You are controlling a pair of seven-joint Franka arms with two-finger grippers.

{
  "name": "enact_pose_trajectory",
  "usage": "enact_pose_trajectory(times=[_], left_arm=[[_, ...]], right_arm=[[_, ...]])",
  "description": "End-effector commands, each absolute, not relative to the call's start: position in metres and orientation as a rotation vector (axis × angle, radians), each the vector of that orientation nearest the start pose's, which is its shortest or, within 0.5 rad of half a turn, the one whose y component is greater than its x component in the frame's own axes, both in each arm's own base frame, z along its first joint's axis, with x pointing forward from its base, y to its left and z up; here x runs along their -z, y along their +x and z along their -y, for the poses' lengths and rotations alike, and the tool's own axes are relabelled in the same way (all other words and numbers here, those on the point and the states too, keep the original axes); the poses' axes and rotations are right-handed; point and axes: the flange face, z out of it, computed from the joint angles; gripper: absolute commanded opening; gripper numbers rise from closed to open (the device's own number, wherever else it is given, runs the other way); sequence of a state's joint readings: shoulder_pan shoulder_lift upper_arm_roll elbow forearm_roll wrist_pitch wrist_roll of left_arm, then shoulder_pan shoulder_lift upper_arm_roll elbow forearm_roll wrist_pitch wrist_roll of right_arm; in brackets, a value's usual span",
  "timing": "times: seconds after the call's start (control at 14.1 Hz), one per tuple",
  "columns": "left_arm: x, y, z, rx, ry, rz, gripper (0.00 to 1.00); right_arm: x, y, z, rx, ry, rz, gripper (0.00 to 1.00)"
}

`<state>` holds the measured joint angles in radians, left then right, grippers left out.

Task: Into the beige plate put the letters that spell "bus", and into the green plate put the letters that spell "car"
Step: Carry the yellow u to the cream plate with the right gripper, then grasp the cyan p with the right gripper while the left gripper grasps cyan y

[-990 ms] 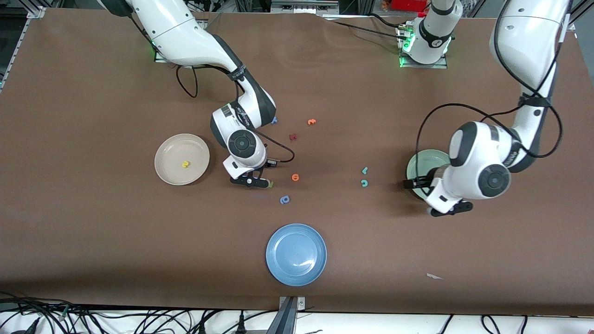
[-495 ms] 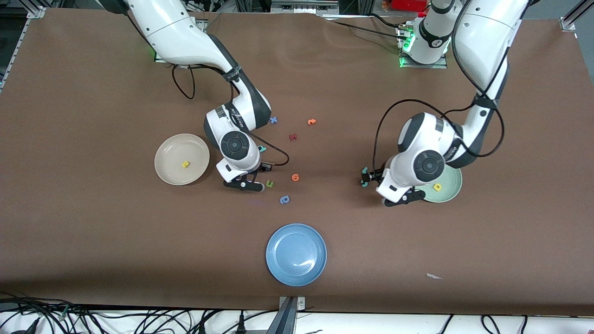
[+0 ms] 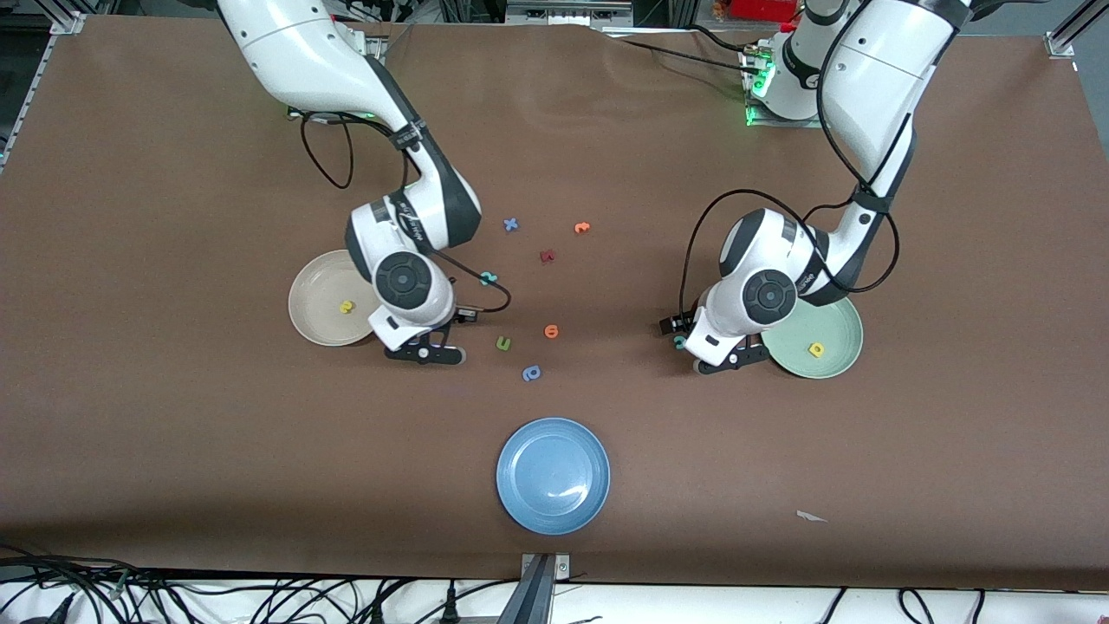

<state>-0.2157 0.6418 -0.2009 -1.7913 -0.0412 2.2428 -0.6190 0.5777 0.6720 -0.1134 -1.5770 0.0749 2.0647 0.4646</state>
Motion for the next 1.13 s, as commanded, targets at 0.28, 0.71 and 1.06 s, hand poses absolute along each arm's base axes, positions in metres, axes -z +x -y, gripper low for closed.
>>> enact_pose_trajectory(times=[0.28,0.71,1.06], left_arm=[[-0.178,0.576,0.262,-0.369,-3.137,0.397,0.79],[-0.171,0.575,0.263,-0.355,-3.143,0.397,0.77],[-0.164,0.575,0.267,-0.332,-3.156,0.394,0.64]], right_arm=[[-0.225,0.601,-0.199,-0.402,-3.239,0.321,0.19],[-0.220,0.601,-0.172,-0.496,-3.237,0.287,0.98],[-0.235,0.585,-0.241,-0.527,-3.187,-0.023,0.96]])
